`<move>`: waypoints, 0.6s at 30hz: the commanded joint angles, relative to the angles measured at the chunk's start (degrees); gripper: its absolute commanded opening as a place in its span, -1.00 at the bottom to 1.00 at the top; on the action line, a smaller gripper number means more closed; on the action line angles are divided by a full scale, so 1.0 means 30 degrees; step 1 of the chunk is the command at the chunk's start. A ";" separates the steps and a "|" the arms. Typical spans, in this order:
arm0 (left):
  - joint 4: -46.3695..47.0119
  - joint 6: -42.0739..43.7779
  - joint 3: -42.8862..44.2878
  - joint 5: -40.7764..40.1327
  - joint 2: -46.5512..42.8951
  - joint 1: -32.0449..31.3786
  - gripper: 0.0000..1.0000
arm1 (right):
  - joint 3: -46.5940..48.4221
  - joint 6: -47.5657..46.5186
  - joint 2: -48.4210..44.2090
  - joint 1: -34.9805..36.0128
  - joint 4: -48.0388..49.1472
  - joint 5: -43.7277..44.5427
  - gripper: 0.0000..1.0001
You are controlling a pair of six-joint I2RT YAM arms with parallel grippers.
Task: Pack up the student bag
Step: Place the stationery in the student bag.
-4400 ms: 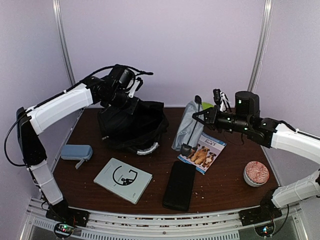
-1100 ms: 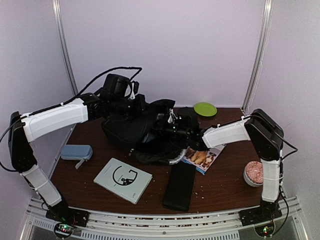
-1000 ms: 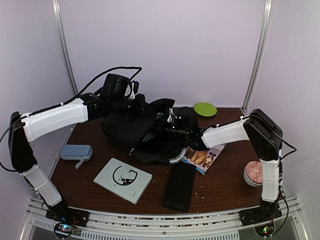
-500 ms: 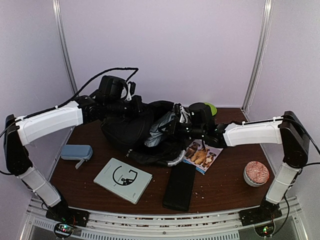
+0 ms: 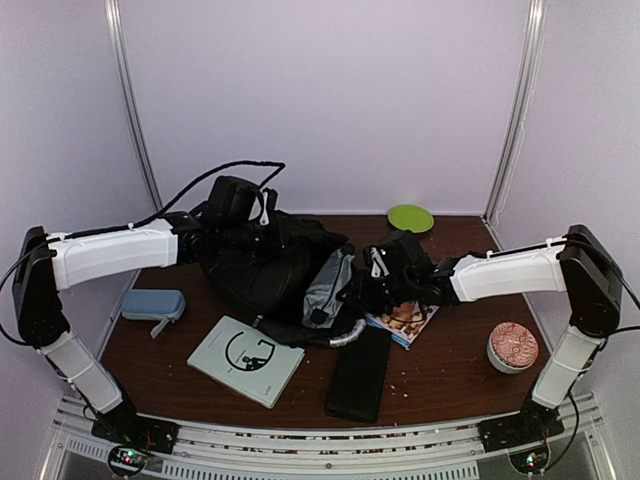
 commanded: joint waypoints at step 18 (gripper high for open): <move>0.3919 -0.0216 -0.0752 -0.0362 0.0212 0.0141 -1.00 | 0.6043 0.2692 0.1732 0.1125 -0.7688 0.4560 0.97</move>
